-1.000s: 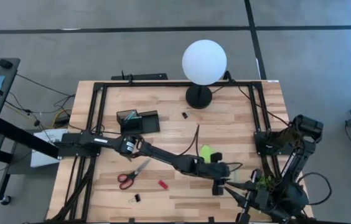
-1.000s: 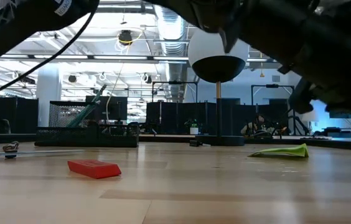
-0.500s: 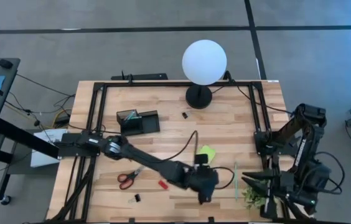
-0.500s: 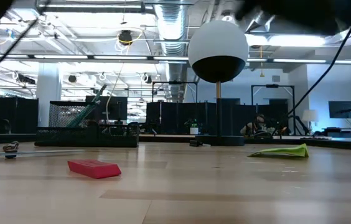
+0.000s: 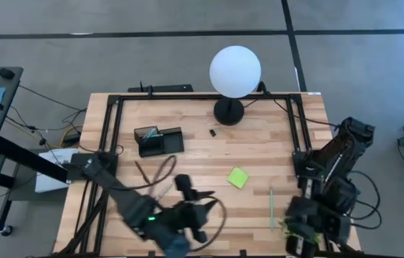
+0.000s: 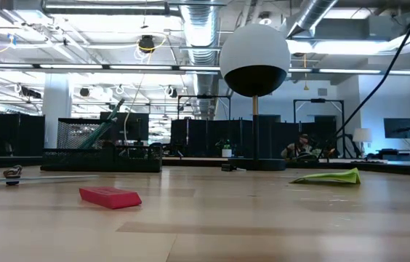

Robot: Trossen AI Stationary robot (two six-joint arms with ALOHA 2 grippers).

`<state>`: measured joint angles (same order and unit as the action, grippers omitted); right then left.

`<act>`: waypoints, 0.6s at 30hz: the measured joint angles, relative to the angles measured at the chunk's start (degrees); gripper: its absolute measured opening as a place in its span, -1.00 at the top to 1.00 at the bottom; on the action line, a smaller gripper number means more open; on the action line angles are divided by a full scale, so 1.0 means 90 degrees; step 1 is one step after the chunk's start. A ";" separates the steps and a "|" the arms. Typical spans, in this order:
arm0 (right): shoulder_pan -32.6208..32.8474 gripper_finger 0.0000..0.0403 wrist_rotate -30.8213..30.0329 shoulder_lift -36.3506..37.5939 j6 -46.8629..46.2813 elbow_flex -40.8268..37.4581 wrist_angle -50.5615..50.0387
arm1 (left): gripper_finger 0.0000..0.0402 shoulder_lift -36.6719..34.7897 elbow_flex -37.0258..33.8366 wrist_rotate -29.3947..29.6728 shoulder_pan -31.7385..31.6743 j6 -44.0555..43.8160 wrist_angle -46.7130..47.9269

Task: Pick and place office supplies into organizer
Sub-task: Put the blue pencil into the black desk organizer

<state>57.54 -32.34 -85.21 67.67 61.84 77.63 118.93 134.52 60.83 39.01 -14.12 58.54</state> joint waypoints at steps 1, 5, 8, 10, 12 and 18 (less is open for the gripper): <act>-0.0068 0.72 0.0234 0.0072 -0.0218 0.0139 -0.0456 | 0.44 -0.0109 0.0000 0.0154 0.0100 -0.0069 0.0062; -0.0432 0.72 0.0607 0.0542 -0.2406 0.1121 -0.4201 | 0.44 -0.0408 0.0000 0.0576 0.0430 -0.0341 0.0453; -0.0871 0.72 0.2098 0.0648 -0.4866 0.2291 -0.7647 | 0.44 -0.0444 0.0000 0.0855 0.0606 -0.0671 0.0833; -0.1141 0.72 0.2696 0.0531 -0.6245 0.2916 -0.9366 | 0.44 -0.0458 0.0000 0.1119 0.0703 -0.0984 0.1144; -0.1260 0.72 0.2660 0.0413 -0.7189 0.3194 -1.0808 | 0.44 -0.0466 0.0000 0.1300 0.0808 -0.1393 0.1604; -0.1198 0.72 0.0632 0.0381 -1.0428 0.3226 -1.4882 | 0.44 -0.0466 -0.0004 0.1526 0.1075 -0.3652 0.3539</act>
<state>46.76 -26.65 -81.78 -26.19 90.87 -56.31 114.74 134.49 74.57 48.69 -46.99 90.39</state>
